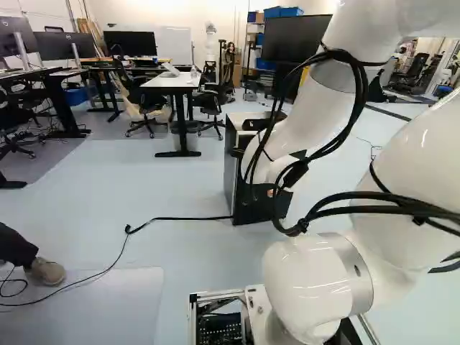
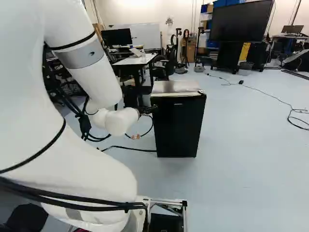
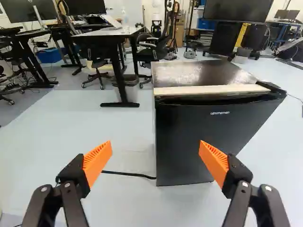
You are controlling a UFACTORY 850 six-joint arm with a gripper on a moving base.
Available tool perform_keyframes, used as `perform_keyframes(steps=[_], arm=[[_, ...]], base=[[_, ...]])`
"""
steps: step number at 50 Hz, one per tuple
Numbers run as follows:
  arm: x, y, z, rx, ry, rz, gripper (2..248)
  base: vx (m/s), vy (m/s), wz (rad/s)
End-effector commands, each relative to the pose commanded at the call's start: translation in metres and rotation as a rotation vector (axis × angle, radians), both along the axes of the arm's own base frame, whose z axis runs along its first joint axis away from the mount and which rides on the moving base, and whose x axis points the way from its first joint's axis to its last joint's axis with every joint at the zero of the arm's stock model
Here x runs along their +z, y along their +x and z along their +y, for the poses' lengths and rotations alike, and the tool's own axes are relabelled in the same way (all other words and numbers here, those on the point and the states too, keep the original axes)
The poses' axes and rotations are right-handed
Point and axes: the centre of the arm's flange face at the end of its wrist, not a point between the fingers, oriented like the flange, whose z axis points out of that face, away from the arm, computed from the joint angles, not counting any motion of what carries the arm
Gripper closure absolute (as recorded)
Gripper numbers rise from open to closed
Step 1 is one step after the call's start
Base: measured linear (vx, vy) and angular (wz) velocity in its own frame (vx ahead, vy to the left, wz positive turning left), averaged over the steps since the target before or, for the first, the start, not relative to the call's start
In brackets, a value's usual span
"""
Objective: Open the fridge door
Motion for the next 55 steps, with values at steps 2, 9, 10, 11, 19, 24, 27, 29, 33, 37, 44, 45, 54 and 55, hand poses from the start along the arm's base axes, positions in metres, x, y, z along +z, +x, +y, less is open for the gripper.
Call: perform_keyframes(steps=[2, 9, 10, 11, 19, 24, 27, 29, 33, 37, 44, 45, 54, 55], arm=[[0.0, 0.003, 0.001, 0.001, 0.001, 0.0, 3], [0.001, 0.012, 0.004, 0.002, 0.004, 0.001, 3], [0.001, 0.014, 0.004, 0.002, 0.004, 0.002, 3], [0.001, 0.015, 0.005, 0.003, 0.005, 0.002, 3], [0.001, 0.026, 0.01, 0.005, 0.011, 0.002, 3], [0.001, 0.032, 0.015, 0.004, 0.016, 0.003, 3], [0.001, 0.037, 0.017, 0.002, 0.02, 0.003, 3], [0.001, 0.039, 0.019, 0.0, 0.023, 0.003, 3], [0.001, 0.045, 0.023, -0.005, 0.029, 0.003, 3], [0.002, 0.05, 0.027, -0.012, 0.036, 0.003, 3], [0.001, 0.059, 0.033, -0.025, 0.048, 0.003, 3], [0.001, 0.061, 0.034, -0.027, 0.05, 0.003, 3], [0.001, 0.07, 0.043, -0.046, 0.067, 0.003, 3], [0.001, 0.071, 0.044, -0.048, 0.069, 0.004, 3]], base=[[0.0, 0.0, 0.0], [0.0, 0.0, 0.0], [0.0, 0.0, 0.0], [0.0, 0.0, 0.0], [0.0, 0.0, 0.0], [0.0, 0.0, 0.0], [0.0, 0.0, 0.0], [0.0, 0.0, 0.0], [0.0, 0.0, 0.0], [0.0, 0.0, 0.0], [0.0, 0.0, 0.0], [0.0, 0.0, 0.0], [0.0, 0.0, 0.0], [0.0, 0.0, 0.0]])
